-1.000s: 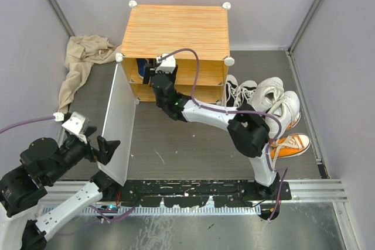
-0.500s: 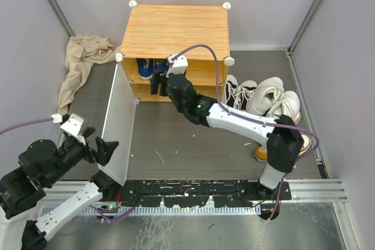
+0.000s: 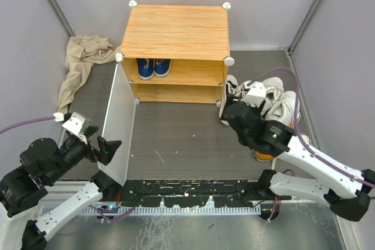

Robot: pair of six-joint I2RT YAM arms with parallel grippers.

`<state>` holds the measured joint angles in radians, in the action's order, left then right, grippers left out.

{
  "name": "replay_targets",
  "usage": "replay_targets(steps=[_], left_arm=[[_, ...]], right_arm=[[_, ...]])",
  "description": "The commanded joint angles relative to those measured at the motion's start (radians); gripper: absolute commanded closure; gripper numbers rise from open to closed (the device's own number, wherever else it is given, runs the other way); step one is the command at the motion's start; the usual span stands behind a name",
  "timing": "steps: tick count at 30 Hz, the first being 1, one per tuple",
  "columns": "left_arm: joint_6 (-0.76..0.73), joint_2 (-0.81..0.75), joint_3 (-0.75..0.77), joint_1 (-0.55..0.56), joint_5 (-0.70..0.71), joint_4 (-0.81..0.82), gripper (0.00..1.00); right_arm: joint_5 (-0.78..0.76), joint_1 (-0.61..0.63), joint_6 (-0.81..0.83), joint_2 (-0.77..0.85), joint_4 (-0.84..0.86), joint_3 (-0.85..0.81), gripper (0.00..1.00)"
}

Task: Place and organize the shoes in the shoe cabinet

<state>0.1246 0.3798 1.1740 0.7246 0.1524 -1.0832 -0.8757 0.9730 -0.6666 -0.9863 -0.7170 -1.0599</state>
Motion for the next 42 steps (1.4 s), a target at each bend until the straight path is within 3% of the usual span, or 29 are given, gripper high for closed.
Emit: replay_targets(steps=[1, 5, 8, 14, 23, 32, 35, 42], left_arm=[[0.021, -0.001, -0.019, 0.002, -0.045, 0.081, 0.02], [0.024, 0.014, -0.019, 0.001, -0.053, 0.078, 0.02], [0.029, 0.017, -0.025, 0.002, -0.064, 0.082, 0.02], [0.033, 0.020, -0.029, 0.002, -0.064, 0.078, 0.02], [0.016, 0.042, -0.038, 0.002, -0.050, 0.082, 0.02], [0.013, 0.058, -0.047, 0.002, -0.041, 0.088, 0.02], [0.015, 0.061, -0.051, 0.002, -0.044, 0.097, 0.02], [0.015, 0.070, -0.052, 0.002, -0.052, 0.103, 0.02]], right_arm=[[-0.151, -0.076, -0.143, 0.095, -0.224, 0.046, 0.24], [-0.095, -0.280, 0.050, 0.092, -0.101, 0.074, 0.24], [0.055, -0.491, 0.195, 0.043, 0.042, 0.075, 0.24], [0.215, -0.711, 0.251, -0.038, 0.207, 0.134, 0.25], [0.292, -0.781, 0.280, -0.076, 0.364, 0.224, 0.29], [0.327, -0.783, 0.294, 0.030, 0.296, 0.126, 0.30], [0.280, -0.803, 0.320, -0.011, 0.288, 0.100, 0.30], [0.451, -0.955, 0.274, -0.132, 0.366, 0.111, 0.35]])
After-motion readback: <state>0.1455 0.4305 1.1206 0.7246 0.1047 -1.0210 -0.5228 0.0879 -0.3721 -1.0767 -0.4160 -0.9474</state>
